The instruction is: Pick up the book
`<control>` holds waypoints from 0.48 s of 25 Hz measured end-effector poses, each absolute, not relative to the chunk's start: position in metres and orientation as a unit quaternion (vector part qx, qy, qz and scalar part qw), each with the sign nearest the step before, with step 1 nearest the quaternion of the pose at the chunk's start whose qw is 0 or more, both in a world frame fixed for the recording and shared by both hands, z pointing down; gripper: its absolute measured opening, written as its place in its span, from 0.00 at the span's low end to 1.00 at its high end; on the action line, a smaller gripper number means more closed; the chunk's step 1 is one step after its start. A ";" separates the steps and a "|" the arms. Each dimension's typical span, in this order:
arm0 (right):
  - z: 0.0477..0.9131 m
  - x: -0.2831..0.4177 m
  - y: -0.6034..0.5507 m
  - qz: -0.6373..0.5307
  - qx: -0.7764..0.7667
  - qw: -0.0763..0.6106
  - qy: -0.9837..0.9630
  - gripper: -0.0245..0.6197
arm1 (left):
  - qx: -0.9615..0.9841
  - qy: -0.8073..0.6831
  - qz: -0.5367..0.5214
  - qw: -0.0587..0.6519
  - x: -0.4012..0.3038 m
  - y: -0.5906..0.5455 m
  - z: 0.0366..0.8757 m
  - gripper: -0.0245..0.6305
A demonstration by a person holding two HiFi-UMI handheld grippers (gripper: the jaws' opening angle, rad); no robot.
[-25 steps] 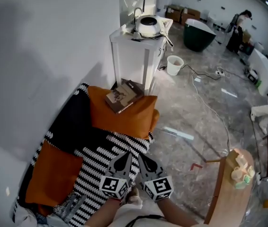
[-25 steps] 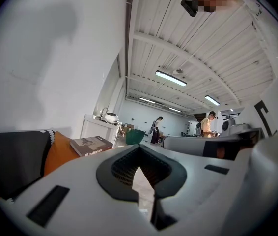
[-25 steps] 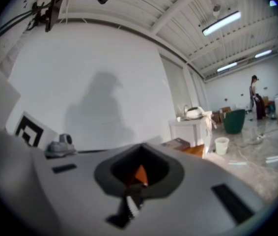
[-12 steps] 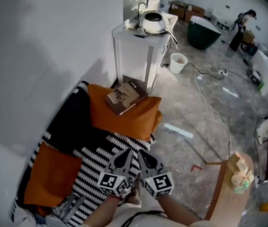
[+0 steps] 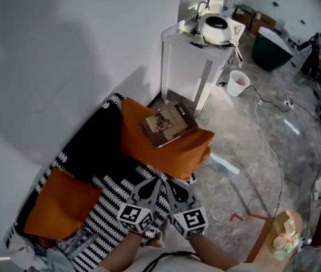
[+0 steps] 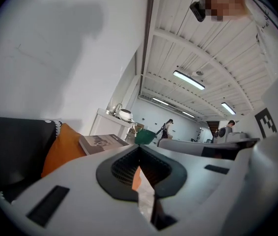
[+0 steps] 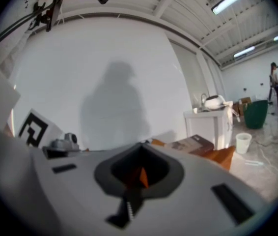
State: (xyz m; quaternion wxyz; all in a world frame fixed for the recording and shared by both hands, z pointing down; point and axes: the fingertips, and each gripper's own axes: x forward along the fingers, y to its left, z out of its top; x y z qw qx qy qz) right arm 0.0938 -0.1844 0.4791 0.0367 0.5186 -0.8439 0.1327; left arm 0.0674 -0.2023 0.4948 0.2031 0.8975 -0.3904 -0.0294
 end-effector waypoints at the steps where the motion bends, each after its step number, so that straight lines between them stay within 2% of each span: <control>1: 0.482 0.093 -0.191 0.135 0.514 0.039 -0.846 0.06 | 0.894 -0.394 -0.033 0.211 0.068 -0.209 0.498 0.07; 12: 0.521 0.105 -0.244 0.174 0.493 0.066 -0.850 0.06 | 0.861 -0.429 -0.043 0.271 0.074 -0.262 0.543 0.07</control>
